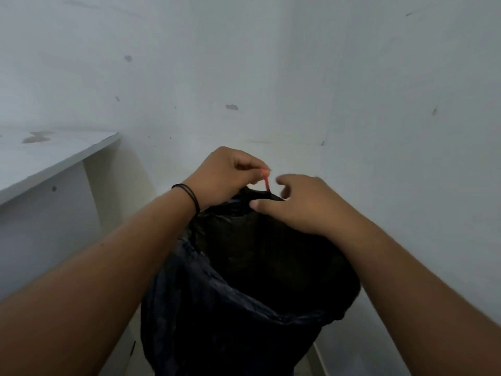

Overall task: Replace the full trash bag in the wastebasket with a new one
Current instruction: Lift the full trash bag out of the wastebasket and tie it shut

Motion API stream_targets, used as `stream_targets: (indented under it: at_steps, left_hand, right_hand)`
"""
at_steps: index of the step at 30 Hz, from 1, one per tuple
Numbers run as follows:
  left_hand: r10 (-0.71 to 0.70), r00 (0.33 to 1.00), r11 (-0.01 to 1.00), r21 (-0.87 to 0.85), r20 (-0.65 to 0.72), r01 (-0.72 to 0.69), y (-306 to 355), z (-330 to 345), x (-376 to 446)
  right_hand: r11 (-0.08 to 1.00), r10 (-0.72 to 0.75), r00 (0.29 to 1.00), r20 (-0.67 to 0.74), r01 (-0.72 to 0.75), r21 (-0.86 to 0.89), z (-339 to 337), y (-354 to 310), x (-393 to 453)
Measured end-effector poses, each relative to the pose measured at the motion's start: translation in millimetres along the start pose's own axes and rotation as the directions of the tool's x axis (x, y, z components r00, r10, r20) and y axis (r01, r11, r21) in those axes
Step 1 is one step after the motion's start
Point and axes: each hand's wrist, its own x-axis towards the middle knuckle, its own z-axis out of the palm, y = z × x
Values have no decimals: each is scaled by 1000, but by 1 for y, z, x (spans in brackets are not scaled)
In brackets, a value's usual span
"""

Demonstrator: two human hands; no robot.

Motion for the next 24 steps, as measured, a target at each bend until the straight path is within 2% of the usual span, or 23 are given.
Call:
stream_targets:
  at_steps: [2,4,6,7,9,12,14,15,16,17,18,20,22,24]
  left_hand:
    - [33,998,999,-5,48,-33,2,3,-1]
    - [-41,997,999,5,60,41,-7,-1,-4]
    - [-188,976,973,155,114,169,-23,-5,-9]
    - [-229,962,946,268,150,184,-31,-4,-13]
    - [-181,975,903,414,125,115,-41,4,-17]
    - [9,999,877,481,-48,15,-44,15,-17]
    - [35,993,916,402,-109,12,-42,19,-16]
    - [-18,994,971,237,-112,44,-40,20,-16]
    - [-93,994,996,-3,-61,93,-35,23,-18]
    - [-161,987,960,-228,21,162,-28,25,-21]
    - [-189,980,936,-288,69,201,-24,29,-22]
    - [-154,987,980,-116,51,159,-19,38,-22]
    - [-88,989,992,83,-122,98,-19,45,-21]
    - [-74,970,990,98,-231,99,-19,47,-19]
  right_hand:
    - [999,-31,999,38,30,37,4,-8,19]
    - [986,22,998,60,-31,164,3,-3,30]
    - [899,106,980,171,-168,405,-1,4,30]
    - [843,117,965,235,-221,490,-3,7,28]
    - [781,93,937,337,-279,559,-5,10,24]
    - [741,51,912,407,-308,597,-10,6,22]
    - [744,73,933,353,-286,603,-14,2,27]
    - [738,83,947,309,-267,620,-17,-2,30]
    - [710,82,958,273,-249,659,-20,-6,33]
    - [663,73,966,248,-233,712,-23,-11,35]
    - [611,60,971,231,-219,761,-26,-16,36]
    - [552,43,981,191,-183,813,-31,-26,39]
    - [545,41,990,136,-136,827,-35,-35,41]
    - [549,47,997,66,-81,832,-41,-42,42]
